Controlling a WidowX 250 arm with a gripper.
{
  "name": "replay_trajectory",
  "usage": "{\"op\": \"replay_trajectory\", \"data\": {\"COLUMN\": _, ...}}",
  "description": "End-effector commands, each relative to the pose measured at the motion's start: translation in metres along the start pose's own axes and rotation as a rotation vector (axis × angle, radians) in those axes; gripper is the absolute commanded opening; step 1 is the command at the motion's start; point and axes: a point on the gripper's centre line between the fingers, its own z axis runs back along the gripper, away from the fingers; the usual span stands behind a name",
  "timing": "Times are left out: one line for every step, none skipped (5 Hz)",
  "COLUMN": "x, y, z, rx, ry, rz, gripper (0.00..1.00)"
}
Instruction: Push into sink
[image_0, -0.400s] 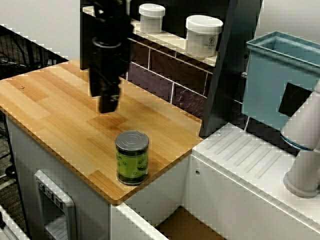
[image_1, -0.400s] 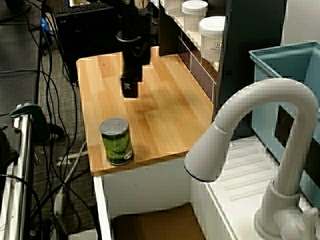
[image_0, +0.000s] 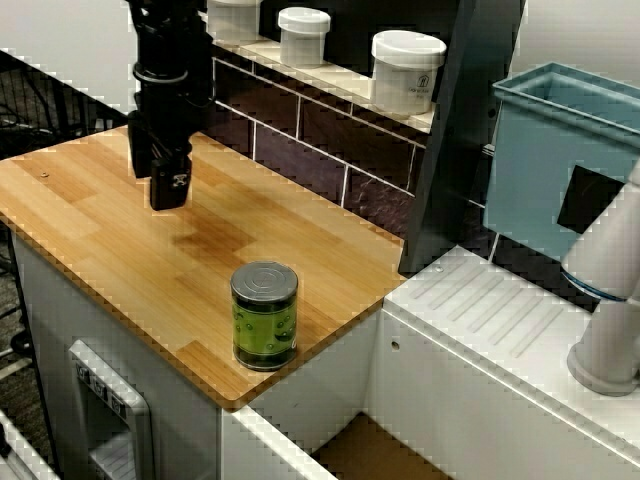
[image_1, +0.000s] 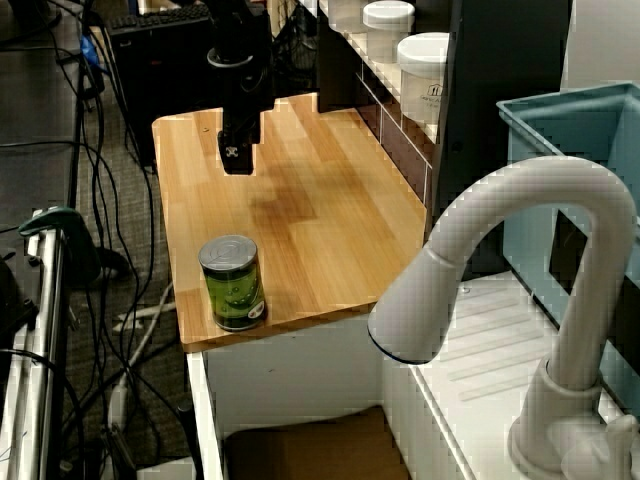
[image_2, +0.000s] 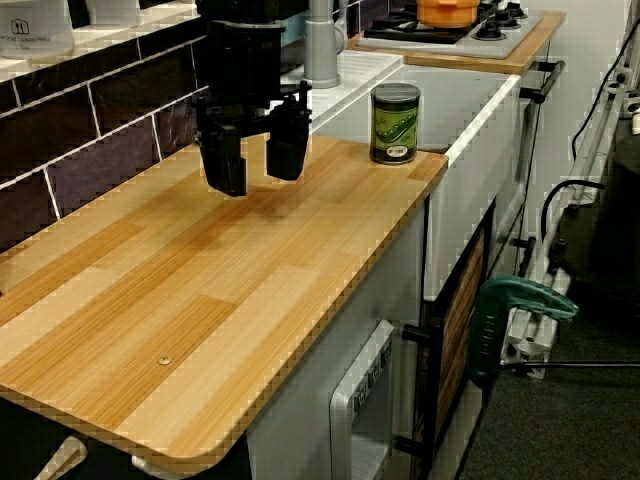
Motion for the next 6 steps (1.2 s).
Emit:
{"op": "replay_trajectory", "data": {"x": -0.027, "y": 0.008, "z": 0.004, "rx": 0.019, "ry": -0.020, "rz": -0.021, "gripper": 1.00}}
{"op": "replay_trajectory", "data": {"x": -0.039, "y": -0.002, "z": 0.002, "rx": -0.015, "ry": -0.035, "rz": -0.033, "gripper": 1.00}}
{"op": "replay_trajectory", "data": {"x": -0.041, "y": -0.024, "z": 0.003, "rx": -0.019, "ry": -0.062, "rz": -0.018, "gripper": 1.00}}
{"op": "replay_trajectory", "data": {"x": -0.031, "y": -0.040, "z": 0.005, "rx": 0.005, "ry": -0.062, "rz": 0.036, "gripper": 1.00}}
{"op": "replay_trajectory", "data": {"x": -0.017, "y": -0.051, "z": 0.005, "rx": 0.027, "ry": -0.060, "rz": 0.081, "gripper": 1.00}}
{"op": "replay_trajectory", "data": {"x": -0.006, "y": -0.060, "z": 0.005, "rx": 0.049, "ry": -0.063, "rz": 0.090, "gripper": 1.00}}
